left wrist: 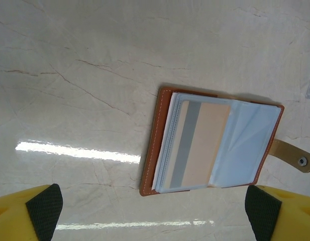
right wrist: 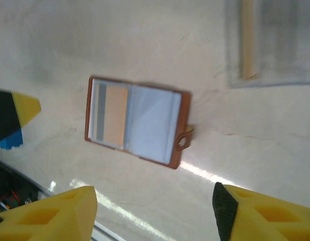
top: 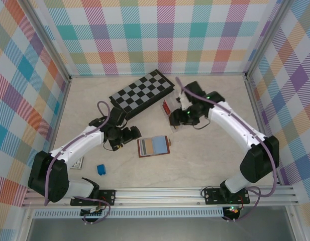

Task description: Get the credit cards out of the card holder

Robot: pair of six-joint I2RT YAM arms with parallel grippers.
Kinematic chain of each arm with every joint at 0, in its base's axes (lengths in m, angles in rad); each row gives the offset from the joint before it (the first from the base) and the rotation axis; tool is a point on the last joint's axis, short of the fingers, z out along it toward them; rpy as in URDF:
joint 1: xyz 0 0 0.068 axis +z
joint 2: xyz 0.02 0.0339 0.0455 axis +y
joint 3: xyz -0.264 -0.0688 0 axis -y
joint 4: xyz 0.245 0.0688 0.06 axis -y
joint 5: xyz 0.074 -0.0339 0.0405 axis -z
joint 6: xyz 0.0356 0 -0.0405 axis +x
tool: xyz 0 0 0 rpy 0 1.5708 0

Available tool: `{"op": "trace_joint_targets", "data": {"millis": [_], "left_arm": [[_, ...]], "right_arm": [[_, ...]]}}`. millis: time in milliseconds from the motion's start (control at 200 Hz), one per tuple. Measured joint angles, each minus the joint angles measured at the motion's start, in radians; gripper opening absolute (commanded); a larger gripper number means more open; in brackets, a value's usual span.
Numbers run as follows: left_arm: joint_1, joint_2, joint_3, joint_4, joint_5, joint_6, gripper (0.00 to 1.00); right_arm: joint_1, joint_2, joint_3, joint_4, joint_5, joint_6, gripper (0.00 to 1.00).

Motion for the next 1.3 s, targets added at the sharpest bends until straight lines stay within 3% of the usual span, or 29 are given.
{"op": "trace_joint_targets", "data": {"millis": [215,395,565,865,1300], "left_arm": [[0.021,-0.009,-0.027,0.007,-0.055,-0.039,1.0],[0.062,-0.059,-0.068,0.006,-0.088,-0.06,1.0],[0.1,-0.109,-0.097,0.0,-0.101,-0.073,1.0],[0.111,-0.119,-0.11,0.002,-0.095,-0.073,1.0],[0.113,-0.079,-0.11,0.041,0.017,-0.044,0.99]], "right_arm": [[0.207,0.09,-0.042,0.083,0.058,0.098,0.73],[0.298,0.275,0.016,0.097,0.146,0.129,0.75],[0.315,0.402,0.095,0.089,0.202,0.131,0.75],[0.316,0.499,0.172,0.055,0.249,0.132,0.75],[0.316,0.563,0.202,0.005,0.275,0.154,0.68]]}}
